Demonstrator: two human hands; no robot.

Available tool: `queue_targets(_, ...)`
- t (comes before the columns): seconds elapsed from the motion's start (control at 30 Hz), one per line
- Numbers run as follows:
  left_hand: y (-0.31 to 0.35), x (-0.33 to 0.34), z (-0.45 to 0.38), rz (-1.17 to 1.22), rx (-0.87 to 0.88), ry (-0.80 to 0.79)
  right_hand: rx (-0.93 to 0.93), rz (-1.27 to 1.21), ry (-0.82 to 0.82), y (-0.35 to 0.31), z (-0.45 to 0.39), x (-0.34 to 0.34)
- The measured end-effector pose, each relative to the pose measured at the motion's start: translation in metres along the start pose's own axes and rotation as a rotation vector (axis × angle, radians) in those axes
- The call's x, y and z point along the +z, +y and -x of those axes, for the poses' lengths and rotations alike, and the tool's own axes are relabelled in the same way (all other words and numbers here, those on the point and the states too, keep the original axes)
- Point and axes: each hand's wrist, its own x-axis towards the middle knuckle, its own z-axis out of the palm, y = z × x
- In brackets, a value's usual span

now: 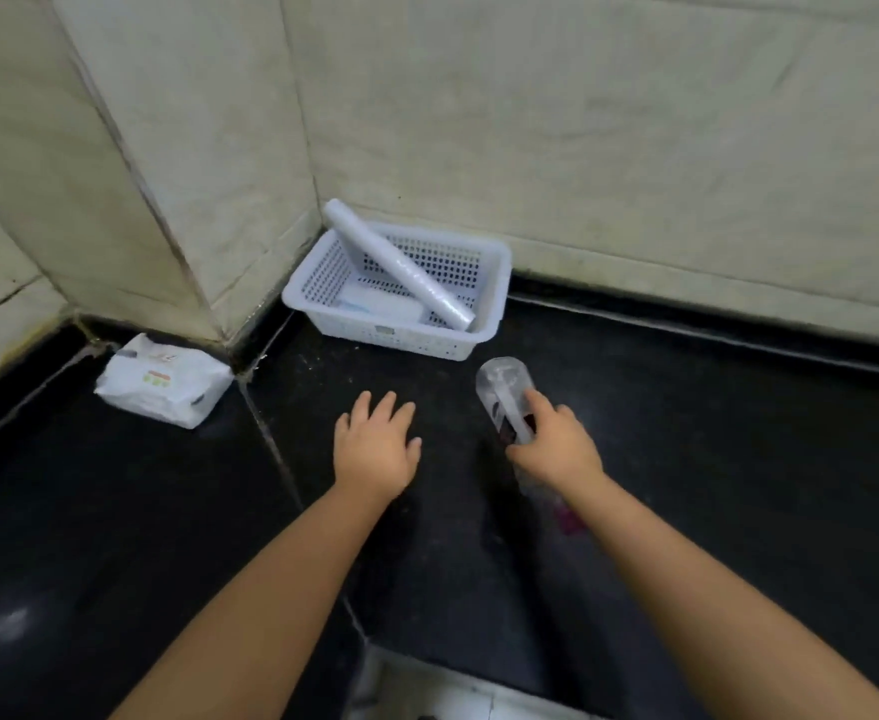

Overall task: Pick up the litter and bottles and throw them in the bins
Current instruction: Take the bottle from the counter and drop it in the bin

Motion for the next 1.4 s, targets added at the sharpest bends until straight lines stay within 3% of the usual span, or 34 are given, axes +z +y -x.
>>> queue_targets(0.17,0.144,-0.004,0.015,-0.027,0.362,0.027,0.153,-0.065,0.205,0.110,0.064,-0.077)
queue_targets(0.3,0.278,0.011,0.087,-0.039,0.670,0.026,0.291,-0.104,0.344,0.220,0.168,-0.125)
queue_targets(0.57,0.509,0.069,0.341,-0.128,1.216,0.044,0.696,-0.193,0.650,0.438,0.467,-0.155)
queue_targets(0.87,0.674,0.188,0.642,-0.273,1.822,-0.100,1.275,-0.333,0.888,0.606,0.748,-0.102)
queue_targets(1.17,0.834,0.309,0.854,-0.412,2.203,-0.327,1.724,-0.593,0.973,0.779,0.895,-0.066)
queue_targets(1.4,0.943,0.376,0.959,-0.573,2.314,-0.407,1.920,-0.958,1.089,0.902,0.966,-0.032)
